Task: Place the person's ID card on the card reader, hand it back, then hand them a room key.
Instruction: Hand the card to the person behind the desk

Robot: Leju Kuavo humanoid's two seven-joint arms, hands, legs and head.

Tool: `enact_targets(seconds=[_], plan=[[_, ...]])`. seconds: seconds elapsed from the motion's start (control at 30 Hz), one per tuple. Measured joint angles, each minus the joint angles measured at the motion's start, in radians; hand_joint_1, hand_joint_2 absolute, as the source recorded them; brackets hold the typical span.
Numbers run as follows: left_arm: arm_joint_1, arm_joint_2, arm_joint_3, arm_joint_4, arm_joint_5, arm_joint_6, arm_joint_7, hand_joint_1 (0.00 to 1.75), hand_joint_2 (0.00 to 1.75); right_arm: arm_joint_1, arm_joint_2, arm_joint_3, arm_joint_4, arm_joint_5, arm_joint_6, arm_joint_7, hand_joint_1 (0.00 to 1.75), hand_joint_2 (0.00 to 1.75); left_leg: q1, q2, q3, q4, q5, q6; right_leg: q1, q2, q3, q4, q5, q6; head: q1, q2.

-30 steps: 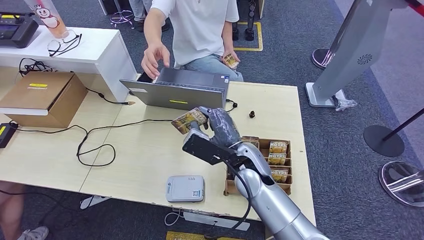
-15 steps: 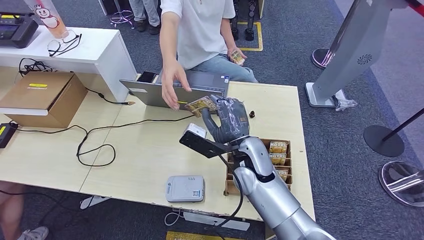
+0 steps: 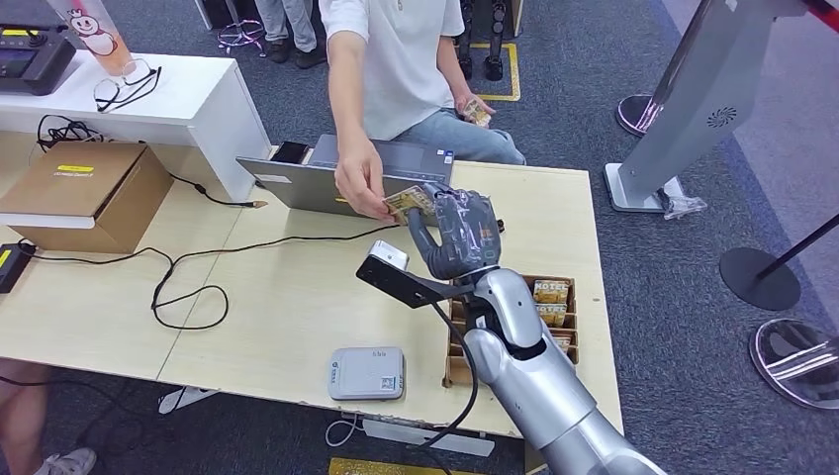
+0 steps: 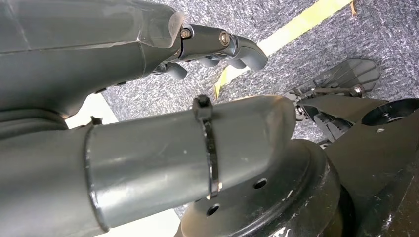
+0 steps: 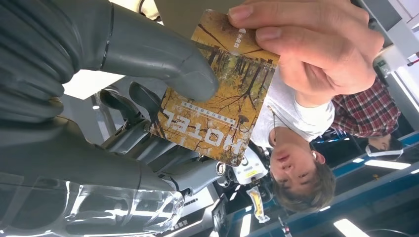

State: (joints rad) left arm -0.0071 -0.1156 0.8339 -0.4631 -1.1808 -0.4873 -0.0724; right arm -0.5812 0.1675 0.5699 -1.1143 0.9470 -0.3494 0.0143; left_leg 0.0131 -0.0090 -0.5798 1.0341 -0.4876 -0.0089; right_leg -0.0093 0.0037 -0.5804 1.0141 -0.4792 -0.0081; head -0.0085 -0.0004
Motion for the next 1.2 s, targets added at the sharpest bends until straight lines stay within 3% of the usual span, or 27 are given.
enact_targets(seconds=[0.07,0.1,0.67,1.2], plan=[[0.0,0.0,0.0,0.0,-0.001,0.0,0.001,0.0,0.0,0.001,0.001,-0.001,0.0,0.002,0.001,-0.001,0.1,1.75,0.0,0.0,0.0,0.0,0.0,0.0,0.0,0.0,0.0,0.0,0.0,0.0,0.0,0.0],[0.0,0.0,0.0,0.0,-0.001,0.0,0.001,0.0,0.0,0.001,0.001,-0.002,0.0,0.003,0.003,-0.003,0.0,1.75,0.0,0.0,0.0,0.0,0.0,0.0,0.0,0.0,0.0,0.0,0.0,0.0,0.0,0.0],[0.0,-0.005,0.017,-0.005,-0.015,-0.009,0.005,0.0,0.0,0.011,0.018,-0.019,-0.014,0.012,0.008,-0.031,0.0,1.75,0.0,0.0,0.0,0.0,0.0,0.0,0.0,0.0,0.0,0.0,0.0,0.0,0.0,0.0],[0.0,-0.005,0.033,-0.011,-0.037,-0.015,-0.002,0.0,0.0,0.06,0.013,-0.022,-0.118,0.023,0.013,-0.064,0.0,1.75,0.0,0.0,0.0,0.0,0.0,0.0,0.0,0.0,0.0,0.0,0.0,0.0,0.0,0.0]])
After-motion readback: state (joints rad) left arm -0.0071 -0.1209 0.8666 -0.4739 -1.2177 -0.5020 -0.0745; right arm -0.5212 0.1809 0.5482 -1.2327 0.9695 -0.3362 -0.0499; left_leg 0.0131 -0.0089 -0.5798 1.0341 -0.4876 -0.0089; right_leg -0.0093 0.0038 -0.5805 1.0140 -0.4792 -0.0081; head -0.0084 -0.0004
